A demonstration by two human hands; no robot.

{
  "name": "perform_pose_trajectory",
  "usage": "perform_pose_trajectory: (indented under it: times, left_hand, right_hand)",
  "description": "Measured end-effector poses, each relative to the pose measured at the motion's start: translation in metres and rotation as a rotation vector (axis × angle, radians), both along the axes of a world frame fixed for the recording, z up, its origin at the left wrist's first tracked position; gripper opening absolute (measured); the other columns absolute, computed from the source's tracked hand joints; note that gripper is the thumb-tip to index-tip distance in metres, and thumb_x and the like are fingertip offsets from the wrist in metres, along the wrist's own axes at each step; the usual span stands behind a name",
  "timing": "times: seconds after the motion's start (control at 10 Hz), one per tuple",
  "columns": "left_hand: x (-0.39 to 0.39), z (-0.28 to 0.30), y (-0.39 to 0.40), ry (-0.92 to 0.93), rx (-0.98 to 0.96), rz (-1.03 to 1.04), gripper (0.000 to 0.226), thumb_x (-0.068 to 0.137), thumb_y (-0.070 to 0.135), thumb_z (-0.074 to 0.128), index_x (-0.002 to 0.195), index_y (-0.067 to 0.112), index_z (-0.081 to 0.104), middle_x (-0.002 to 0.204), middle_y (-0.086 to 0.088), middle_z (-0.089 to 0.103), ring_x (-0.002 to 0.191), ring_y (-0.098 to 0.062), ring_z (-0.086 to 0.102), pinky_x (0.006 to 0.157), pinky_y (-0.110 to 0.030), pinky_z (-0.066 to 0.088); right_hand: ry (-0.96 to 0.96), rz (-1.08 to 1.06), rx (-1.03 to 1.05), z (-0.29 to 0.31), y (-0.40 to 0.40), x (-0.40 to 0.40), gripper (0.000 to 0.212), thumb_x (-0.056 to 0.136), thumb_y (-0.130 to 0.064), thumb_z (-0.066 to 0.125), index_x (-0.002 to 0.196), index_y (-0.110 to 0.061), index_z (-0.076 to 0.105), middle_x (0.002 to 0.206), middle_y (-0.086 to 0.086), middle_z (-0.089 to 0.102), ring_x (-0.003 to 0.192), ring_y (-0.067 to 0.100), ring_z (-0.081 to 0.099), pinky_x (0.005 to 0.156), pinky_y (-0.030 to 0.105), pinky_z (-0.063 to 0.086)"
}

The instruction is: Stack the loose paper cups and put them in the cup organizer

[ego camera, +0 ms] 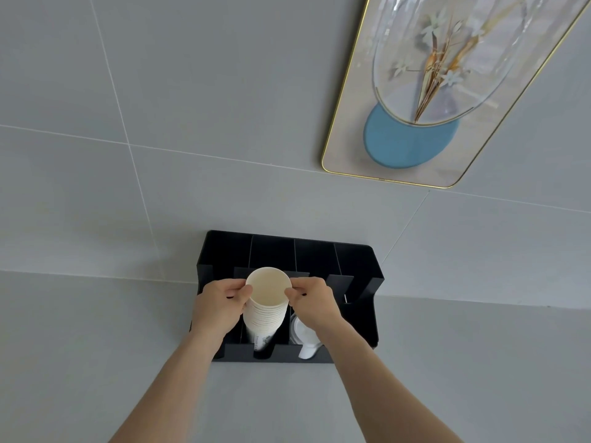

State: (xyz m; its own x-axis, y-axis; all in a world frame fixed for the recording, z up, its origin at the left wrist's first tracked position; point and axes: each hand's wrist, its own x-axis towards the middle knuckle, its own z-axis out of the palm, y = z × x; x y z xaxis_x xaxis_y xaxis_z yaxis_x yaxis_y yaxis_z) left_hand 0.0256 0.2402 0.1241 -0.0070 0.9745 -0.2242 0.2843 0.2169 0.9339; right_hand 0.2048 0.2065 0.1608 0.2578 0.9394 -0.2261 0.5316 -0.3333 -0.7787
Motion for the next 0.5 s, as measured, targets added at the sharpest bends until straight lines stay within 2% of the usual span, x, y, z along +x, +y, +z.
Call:
perform_pose_trajectory:
  times: [0.2, 0.3, 0.4, 0.5]
  left_hand:
    - [0.001, -0.003, 0.001, 0.021, -0.001, 0.008, 0.014, 0.090, 0.028, 0.069, 0.100, 0.031, 0.077, 0.088, 0.009, 0.078, 0.086, -0.017, 0.074, 0.089, -0.047, 0.059]
    - [0.002, -0.002, 0.001, 0.040, -0.014, -0.008, 0.015, 0.091, 0.028, 0.067, 0.103, 0.029, 0.076, 0.090, 0.009, 0.077, 0.091, -0.019, 0.073, 0.090, -0.048, 0.059]
    - [0.002, 0.003, -0.006, 0.066, 0.002, -0.026, 0.021, 0.092, 0.033, 0.063, 0.109, 0.028, 0.073, 0.098, 0.008, 0.076, 0.096, -0.018, 0.071, 0.094, -0.047, 0.056]
    - [-0.002, 0.012, -0.015, 0.167, 0.012, -0.003, 0.031, 0.095, 0.041, 0.057, 0.117, 0.024, 0.070, 0.113, 0.006, 0.073, 0.110, -0.018, 0.066, 0.098, -0.038, 0.049]
  right_hand:
    - [0.025, 0.002, -0.010, 0.000, -0.003, 0.000, 0.031, 0.101, -0.015, 0.054, 0.128, -0.018, 0.069, 0.110, 0.001, 0.076, 0.079, 0.014, 0.068, 0.057, 0.010, 0.042]
    - [0.047, -0.003, -0.007, 0.001, -0.005, -0.002, 0.026, 0.102, -0.018, 0.055, 0.121, -0.018, 0.072, 0.105, 0.006, 0.077, 0.092, 0.028, 0.072, 0.058, 0.013, 0.043]
    - [0.003, 0.022, 0.016, -0.002, -0.010, 0.003, 0.032, 0.100, -0.024, 0.057, 0.071, -0.014, 0.063, 0.060, 0.001, 0.056, 0.053, 0.020, 0.051, 0.055, 0.029, 0.035]
    - [-0.108, -0.012, -0.005, -0.007, -0.018, 0.013, 0.046, 0.098, -0.033, 0.057, 0.061, -0.014, 0.037, 0.055, -0.003, 0.033, 0.052, 0.013, 0.031, 0.054, 0.026, 0.030]
